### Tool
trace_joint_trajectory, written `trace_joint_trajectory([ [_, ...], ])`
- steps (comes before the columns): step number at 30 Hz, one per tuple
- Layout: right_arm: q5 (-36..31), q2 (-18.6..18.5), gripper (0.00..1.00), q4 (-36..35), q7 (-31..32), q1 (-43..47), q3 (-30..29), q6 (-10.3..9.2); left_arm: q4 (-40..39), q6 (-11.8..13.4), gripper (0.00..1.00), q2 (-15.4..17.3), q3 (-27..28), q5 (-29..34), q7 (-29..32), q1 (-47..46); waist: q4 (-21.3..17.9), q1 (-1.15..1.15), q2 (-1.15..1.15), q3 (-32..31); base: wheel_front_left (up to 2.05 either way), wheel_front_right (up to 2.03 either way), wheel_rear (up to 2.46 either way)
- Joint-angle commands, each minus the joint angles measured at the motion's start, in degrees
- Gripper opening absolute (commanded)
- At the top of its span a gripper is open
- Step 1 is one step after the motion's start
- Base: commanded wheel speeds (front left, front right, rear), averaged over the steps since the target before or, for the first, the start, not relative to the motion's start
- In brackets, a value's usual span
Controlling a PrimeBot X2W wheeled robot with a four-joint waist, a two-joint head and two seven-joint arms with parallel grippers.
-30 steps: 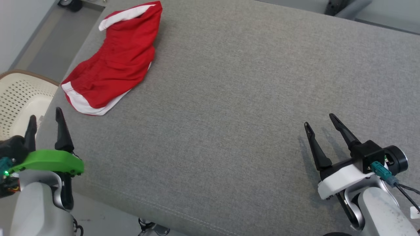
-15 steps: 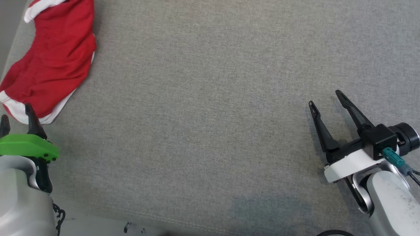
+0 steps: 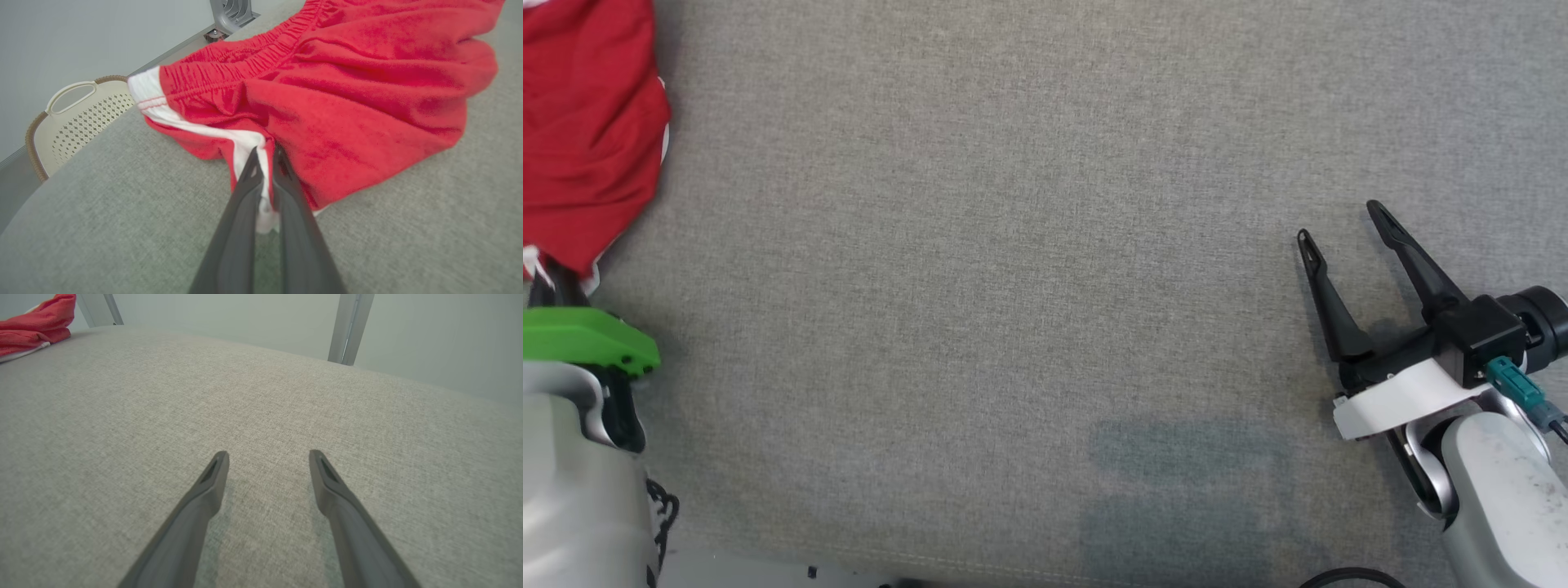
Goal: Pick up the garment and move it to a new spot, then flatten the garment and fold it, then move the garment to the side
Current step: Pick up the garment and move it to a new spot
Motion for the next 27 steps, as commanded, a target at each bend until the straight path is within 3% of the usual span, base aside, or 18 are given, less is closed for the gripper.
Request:
trace_joint_trajectory([
  [1, -0.4, 0.4, 1.00, 0.1, -0.1, -0.3, -0.1, -0.12, -2.0, 0.0, 0.00, 0.4, -0.2, 0.8, 0.1, 0.4, -0.3, -0.01, -0.01, -0.6, 0.00, 0.00, 0.00],
  [10, 0.8, 5.1, 1.00, 2.7, -0.1, 0.7, -0.1, -0.12, -25.0, -1.5, 0.00, -1.2, -2.8, 4.2, 0.1, 2.1, -2.3, -0.01, -0.01, -7.2, 0.00, 0.00, 0.00],
  [20, 2.2, 10.3, 1.00, 4.8, -0.1, 3.1, -1.5, -0.12, -39.4, -1.5, 0.00, 0.0, -21.1, -2.7, 0.1, 0.3, -7.5, -0.01, -0.01, -14.3, 0.00, 0.00, 0.00],
  [27, 2.7, 12.4, 1.00, 4.8, -0.1, 4.7, -3.4, -0.12, -45.7, -1.5, 0.00, -4.9, -27.7, -9.1, 0.1, -2.4, -11.5, -0.01, -0.01, -16.6, 0.00, 0.00, 0.00],
])
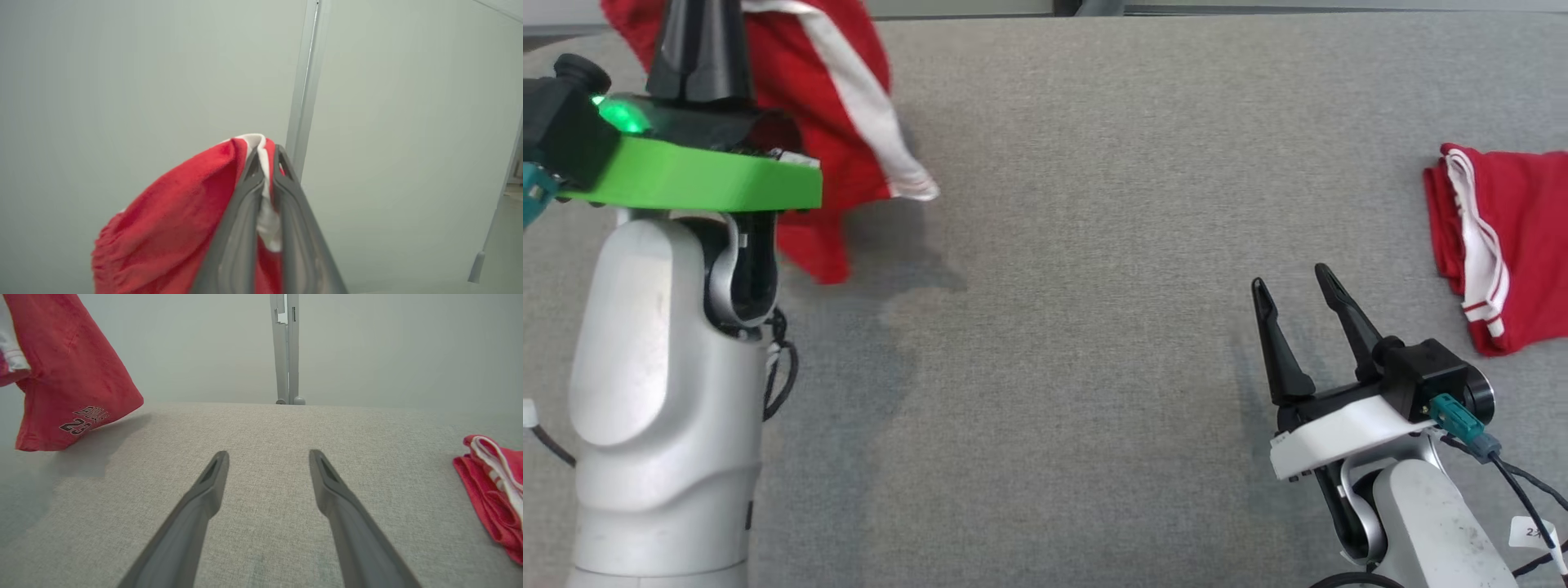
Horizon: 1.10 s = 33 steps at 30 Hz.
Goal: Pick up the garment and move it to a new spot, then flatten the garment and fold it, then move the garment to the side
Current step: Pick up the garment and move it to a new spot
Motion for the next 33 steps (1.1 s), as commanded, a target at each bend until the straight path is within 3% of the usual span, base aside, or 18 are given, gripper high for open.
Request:
trace_joint_trajectory([
  [1, 0.5, 0.2, 1.00, -0.1, -0.1, 1.3, -0.5, -0.12, -1.4, 0.0, 0.00, -1.2, 0.4, -0.7, 0.0, -0.9, -3.4, 0.00, 0.00, -2.3, 0.00, 0.00, 0.00],
  [8, 0.4, 1.0, 1.00, -0.2, -0.1, 0.6, -1.2, -0.12, -2.9, 3.1, 0.00, -4.5, 7.1, -0.8, 0.0, 3.9, -6.1, 0.00, 0.00, -1.0, 0.00, 0.00, 0.00],
  [17, 0.7, 1.1, 1.00, 0.5, -0.1, -0.8, -0.2, -0.12, 5.9, 5.5, 0.00, -4.7, 11.4, 0.2, 0.0, 16.7, -8.4, 0.00, 0.00, -0.3, 0.00, 0.00, 0.00],
  [20, 0.4, 1.1, 1.00, 0.8, -0.1, -0.9, 0.0, -0.12, 9.1, 6.2, 1.00, -4.7, 12.5, 1.4, 0.0, 20.8, -8.8, 0.00, 0.00, -0.9, 0.00, 0.00, 0.00],
  [33, 0.7, 1.2, 1.00, 1.7, -0.1, 2.7, 1.6, -0.12, 3.3, 7.5, 1.00, -4.7, 12.3, 11.4, 0.0, 35.1, -9.2, 0.00, 0.00, -8.7, 0.00, 0.00, 0.00],
])
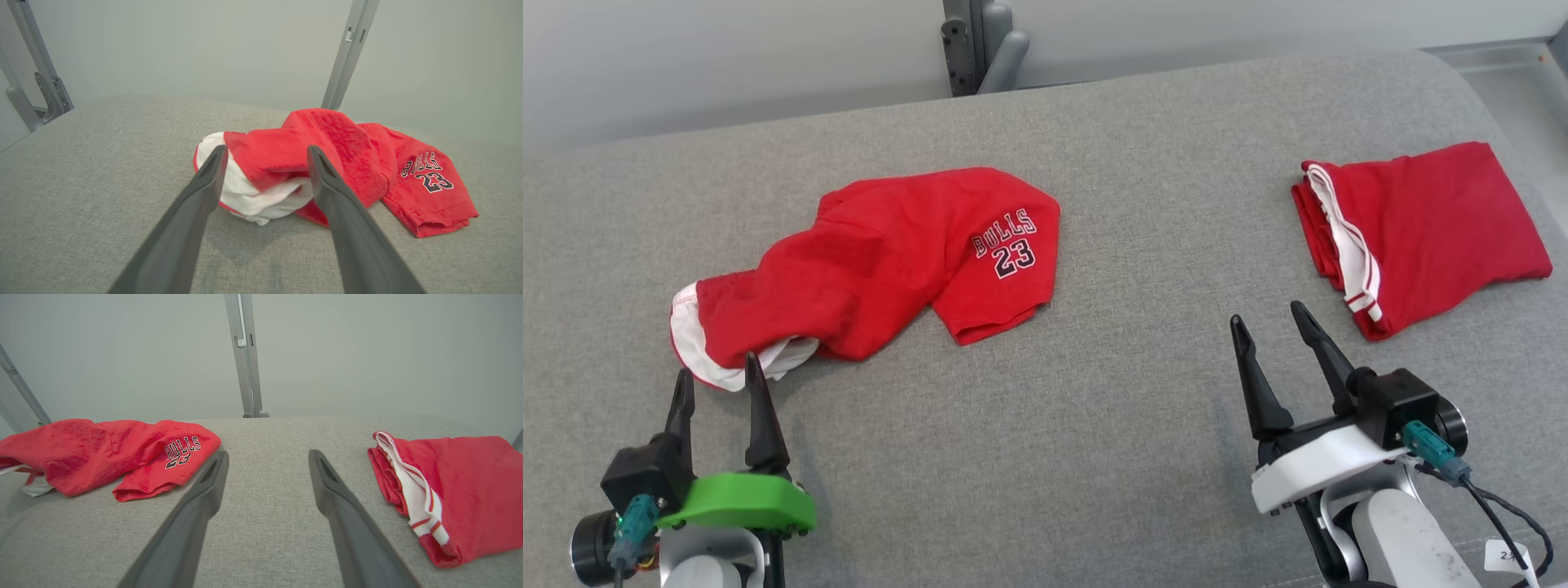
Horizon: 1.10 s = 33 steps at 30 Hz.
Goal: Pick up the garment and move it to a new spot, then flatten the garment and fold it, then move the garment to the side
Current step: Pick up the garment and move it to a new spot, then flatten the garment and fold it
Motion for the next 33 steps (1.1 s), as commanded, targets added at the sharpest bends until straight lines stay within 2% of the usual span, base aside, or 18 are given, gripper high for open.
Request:
trace_joint_trajectory([
  [1, 0.3, -0.1, 1.00, 0.2, -0.1, 1.0, 0.2, -0.12, -0.6, 0.4, 1.00, 0.2, -0.1, 0.9, 0.0, 1.8, -0.1, 0.00, 0.00, -2.5, 0.00, 0.00, 0.00],
  [6, 0.4, 0.0, 1.00, 0.4, -0.1, 2.5, 1.1, -0.12, -3.3, -0.4, 1.00, 0.2, -1.1, 4.0, 0.0, 6.4, -0.2, 0.00, 0.00, -4.5, 0.00, 0.00, 0.00],
  [17, 1.0, 0.1, 1.00, 0.6, -0.1, 5.2, 1.2, -0.12, -5.9, 0.9, 1.00, 0.2, -2.2, 4.0, 0.0, 13.4, 0.0, 0.00, 0.00, -6.8, 0.00, 0.00, 0.00],
  [27, 1.1, 0.2, 1.00, 0.8, -0.1, 5.9, 1.1, -0.12, -5.4, 0.8, 1.00, 0.2, -2.5, 3.5, 0.0, 13.9, 0.8, 0.00, 0.00, -7.0, 0.00, 0.00, 0.00],
  [33, 0.4, 0.2, 1.00, 1.8, -0.1, 4.5, 4.9, -0.11, -5.5, 0.4, 1.00, 0.2, -4.7, 3.3, 0.0, 12.2, 3.9, 0.00, 0.00, -4.9, 0.00, 0.00, 0.00],
])
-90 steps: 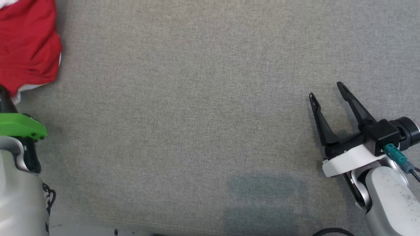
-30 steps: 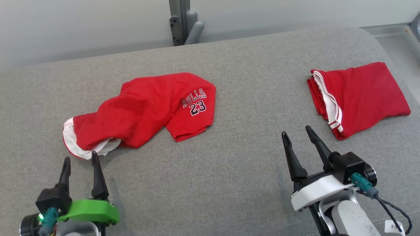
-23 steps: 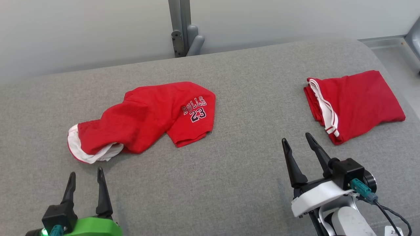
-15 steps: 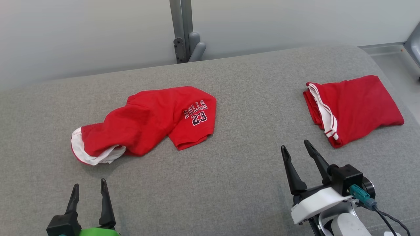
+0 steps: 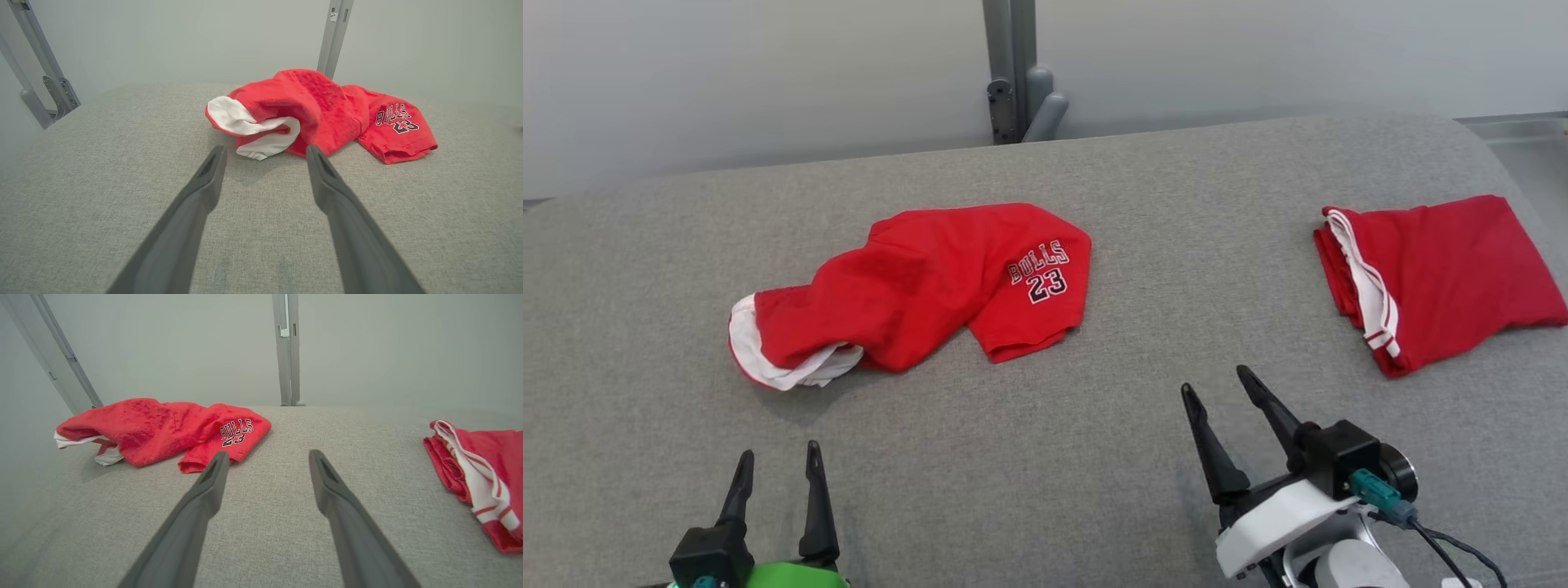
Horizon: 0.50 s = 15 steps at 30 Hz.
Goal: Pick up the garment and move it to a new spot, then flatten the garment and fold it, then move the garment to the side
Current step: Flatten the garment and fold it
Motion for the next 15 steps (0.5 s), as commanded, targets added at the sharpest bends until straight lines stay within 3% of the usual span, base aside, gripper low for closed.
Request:
trace_joint_trajectory([
  [1, -0.3, -0.2, 1.00, 0.4, -0.1, -0.9, 1.0, -0.12, 0.1, -0.2, 1.00, 0.2, -0.6, -0.3, 0.0, -1.0, 2.6, 0.00, 0.01, 1.7, 0.00, 0.00, 0.00],
  [15, 5.1, -2.5, 1.00, 13.2, -0.1, -18.7, 19.5, -0.12, 0.1, 0.9, 1.00, 0.2, -9.1, -4.0, 0.0, -5.9, 22.0, 0.00, 0.01, 11.5, 0.00, 0.00, 0.00],
])
